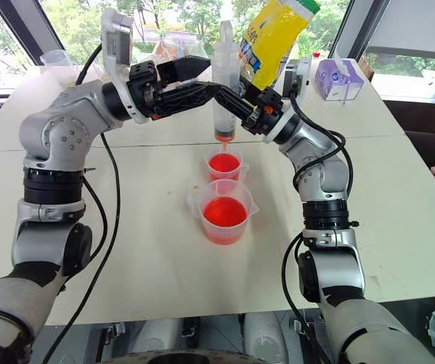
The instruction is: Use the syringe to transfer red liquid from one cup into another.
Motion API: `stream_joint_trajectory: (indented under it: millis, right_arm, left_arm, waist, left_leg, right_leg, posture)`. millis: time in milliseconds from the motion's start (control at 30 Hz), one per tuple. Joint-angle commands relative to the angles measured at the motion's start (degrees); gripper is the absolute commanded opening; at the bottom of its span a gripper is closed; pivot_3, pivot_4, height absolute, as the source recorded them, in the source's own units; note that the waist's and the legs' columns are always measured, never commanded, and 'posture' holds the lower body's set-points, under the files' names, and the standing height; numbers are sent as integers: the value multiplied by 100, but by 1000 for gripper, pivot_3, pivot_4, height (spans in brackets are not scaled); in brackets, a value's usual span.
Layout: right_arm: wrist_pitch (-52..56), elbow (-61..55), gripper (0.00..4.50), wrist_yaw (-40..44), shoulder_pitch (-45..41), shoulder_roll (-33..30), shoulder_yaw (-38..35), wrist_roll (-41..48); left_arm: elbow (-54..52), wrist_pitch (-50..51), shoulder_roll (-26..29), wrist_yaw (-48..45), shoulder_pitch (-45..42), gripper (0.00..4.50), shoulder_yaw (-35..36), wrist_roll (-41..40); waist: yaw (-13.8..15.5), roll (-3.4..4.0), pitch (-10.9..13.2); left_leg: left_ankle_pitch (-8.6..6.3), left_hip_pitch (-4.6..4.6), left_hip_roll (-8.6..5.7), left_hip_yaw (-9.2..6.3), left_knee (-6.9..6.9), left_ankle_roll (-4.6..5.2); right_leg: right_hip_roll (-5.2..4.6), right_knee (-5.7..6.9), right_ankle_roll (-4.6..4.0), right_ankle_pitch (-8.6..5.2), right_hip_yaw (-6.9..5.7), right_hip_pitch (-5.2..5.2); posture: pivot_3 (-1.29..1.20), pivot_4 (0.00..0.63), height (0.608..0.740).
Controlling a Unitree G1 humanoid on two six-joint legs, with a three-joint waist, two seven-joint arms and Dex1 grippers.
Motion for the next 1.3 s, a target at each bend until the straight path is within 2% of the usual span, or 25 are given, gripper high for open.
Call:
stream_joint_trajectory:
  millis: [33, 233, 500, 867, 967, 1033, 1100, 1167, 1200, 1233, 1300]
  right_arm:
    - [-65, -146, 1382, 25, -5, 31, 68, -13]
    - [-89, -108, 1382, 24, -11, 14, 83, -19]
    - [-95, -141, 1382, 34, -9, 23, 109, -18]
    - [-332, -371, 1382, 204, 123, -15, 412, -334]
    - [-405, -337, 1382, 213, 130, -6, 443, -390]
    - [-428, -330, 1382, 221, 134, -1, 441, -413]
    - [-444, -315, 1382, 231, 127, 6, 436, -428]
    - [-457, -299, 1382, 239, 118, 11, 436, -436]
    - [-463, -295, 1382, 244, 116, 13, 436, -437]
    - [-470, -295, 1382, 249, 116, 11, 437, -437]
    - [-470, -302, 1382, 258, 114, 12, 430, -435]
  left_arm:
    - [-212, -94, 74, -109, -225, 4253, 135, -145]
    - [-317, -37, 97, -87, -269, 4253, 190, -235]
    - [-260, -84, -48, 4, -213, 4253, -140, 8]
    - [320, -308, -363, 20, -530, 4253, -333, 376]
    - [339, -273, -389, -7, -543, 3530, -354, 402]
    - [315, -244, -393, -28, -522, 2657, -369, 402]
    - [295, -231, -391, -43, -497, 1531, -378, 404]
    - [300, -223, -386, -49, -491, 760, -378, 412]
    - [299, -223, -380, -45, -482, 232, -389, 434]
    - [296, -227, -375, -42, -473, 42, -402, 456]
    - [291, -238, -370, -50, -449, 42, -422, 490]
  waist:
    - [0, 1, 0]
    - [8, 1, 1]
    - [11, 1, 1]
    - [15, 1, 1]
    - [3, 1, 1]
    - [-7, 1, 1]
    - [-1, 1, 1]
    - [5, 1, 1]
    - [6, 1, 1]
    - [10, 1, 1]
    - [23, 1, 1]
  left_leg:
    - [0, 0, 0, 1, 0, 0]
    - [0, 0, 0, 0, 0, 0]
    - [0, 0, -1, 0, 0, 0]
    - [0, 0, -3, 1, 0, 0]
    - [0, 0, -2, 0, 0, 0]
    - [0, 1, -1, 0, 0, 0]
    - [0, 1, 0, -1, 0, 0]
    - [0, 0, 0, 0, 0, 0]
    - [0, 0, 0, 0, 0, 0]
    - [0, 0, 0, 0, 0, 0]
    - [0, -1, -2, -2, 0, 0]
  right_leg:
    - [0, 0, 0, 0, 0, 0]
    - [-1, 1, 0, 0, 0, 0]
    - [-1, 1, 0, 0, 0, 0]
    - [-1, 0, 0, 0, 0, 0]
    - [0, 0, 0, 0, 0, 0]
    - [1, 1, 0, 0, 0, 0]
    - [2, 1, 0, 0, 0, -1]
    - [1, 1, 0, 0, 0, -1]
    - [1, 1, 0, 0, 0, -1]
    - [1, 1, 0, 0, 0, -1]
    - [0, 0, 0, 0, -1, 0]
  posture:
    - [0, 150, 740]
    - [0, 150, 740]
    - [0, 150, 740]
    - [0, 150, 740]
    - [0, 150, 740]
    - [0, 150, 740]
    - [0, 150, 740]
    - [0, 150, 740]
    - [0, 150, 740]
    - [0, 150, 740]
    - [0, 150, 740]
